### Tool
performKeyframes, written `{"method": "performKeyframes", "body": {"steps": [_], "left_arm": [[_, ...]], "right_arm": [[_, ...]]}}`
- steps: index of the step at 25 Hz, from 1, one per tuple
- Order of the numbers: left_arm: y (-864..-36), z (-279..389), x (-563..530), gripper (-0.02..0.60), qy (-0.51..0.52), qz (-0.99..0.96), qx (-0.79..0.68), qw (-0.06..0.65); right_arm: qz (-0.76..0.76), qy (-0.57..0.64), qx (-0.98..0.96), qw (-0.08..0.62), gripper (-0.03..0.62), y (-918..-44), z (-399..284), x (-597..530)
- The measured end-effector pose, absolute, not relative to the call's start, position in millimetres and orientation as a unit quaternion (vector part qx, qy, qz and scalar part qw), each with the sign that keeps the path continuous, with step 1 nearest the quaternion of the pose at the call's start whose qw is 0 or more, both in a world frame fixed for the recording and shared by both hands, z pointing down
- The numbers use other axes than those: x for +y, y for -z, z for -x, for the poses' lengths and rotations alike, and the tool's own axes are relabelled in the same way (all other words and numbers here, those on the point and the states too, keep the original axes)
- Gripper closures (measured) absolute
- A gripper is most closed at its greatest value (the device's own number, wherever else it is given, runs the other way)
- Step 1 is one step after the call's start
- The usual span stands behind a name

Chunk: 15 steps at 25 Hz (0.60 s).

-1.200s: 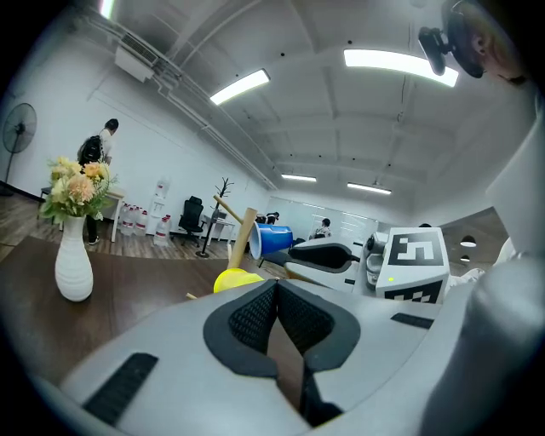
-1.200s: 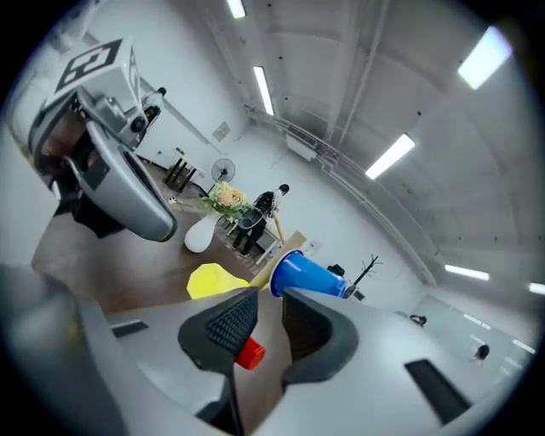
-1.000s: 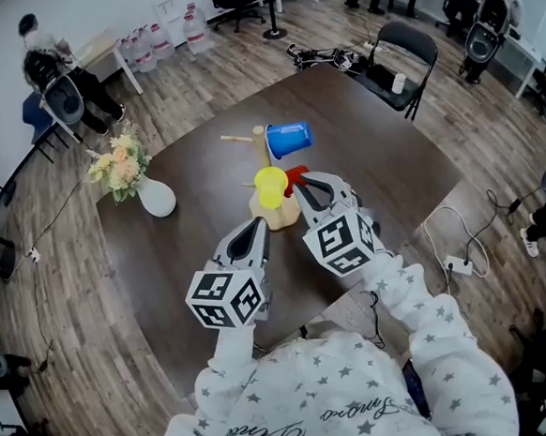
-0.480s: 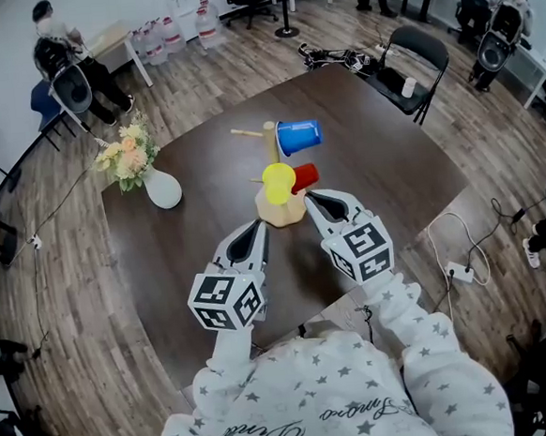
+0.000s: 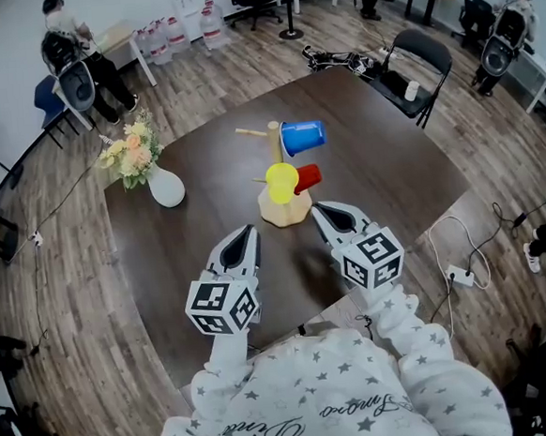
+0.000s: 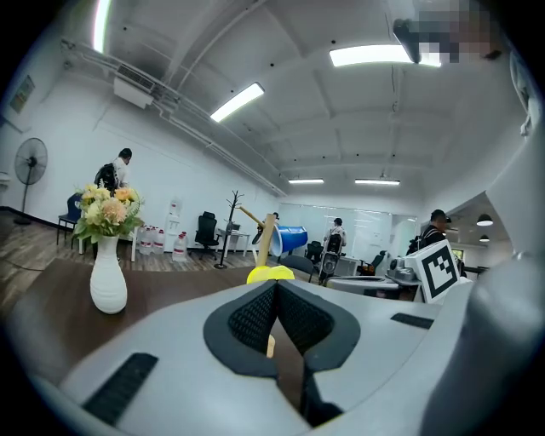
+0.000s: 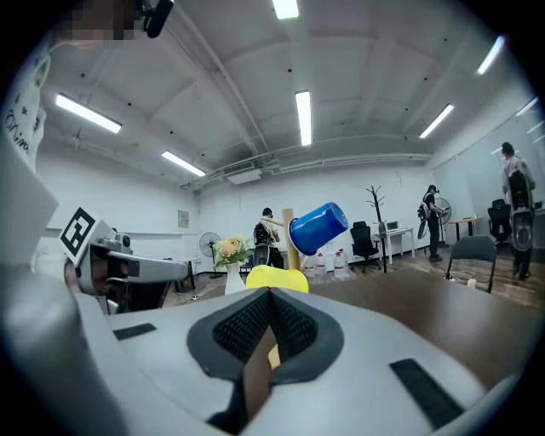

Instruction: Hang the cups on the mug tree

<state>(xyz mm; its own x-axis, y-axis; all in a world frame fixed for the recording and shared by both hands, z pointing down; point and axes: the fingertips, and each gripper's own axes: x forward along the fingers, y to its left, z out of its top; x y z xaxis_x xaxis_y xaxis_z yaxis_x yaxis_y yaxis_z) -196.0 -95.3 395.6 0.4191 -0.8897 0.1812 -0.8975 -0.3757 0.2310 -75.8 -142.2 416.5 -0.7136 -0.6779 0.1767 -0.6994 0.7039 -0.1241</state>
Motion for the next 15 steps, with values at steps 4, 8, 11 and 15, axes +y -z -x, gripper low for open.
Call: {"method": "performKeyframes", "body": {"steps": [4,8,11,15], "left_arm": [[-397,209,-93,0.557,-0.010,-0.818,-0.557,0.142],[-400,220,-94,0.557,-0.008,-0.810,-0.571,0.138],[-403,229,-91,0.557,-0.011,-0.804,-0.579,0.138],[-407,236,-89,0.557,-0.014,-0.796,-0.589,0.141]], "right_arm": [[-0.386,-0.109,-0.915,0.043,0.576,-422,67,-141],[-0.397,-0.115,-0.910,0.034,0.576,-426,61,-143],[-0.402,-0.112,-0.908,0.033,0.576,-426,59,-141],[-0.405,-0.112,-0.907,0.029,0.576,-427,55,-142]]}}
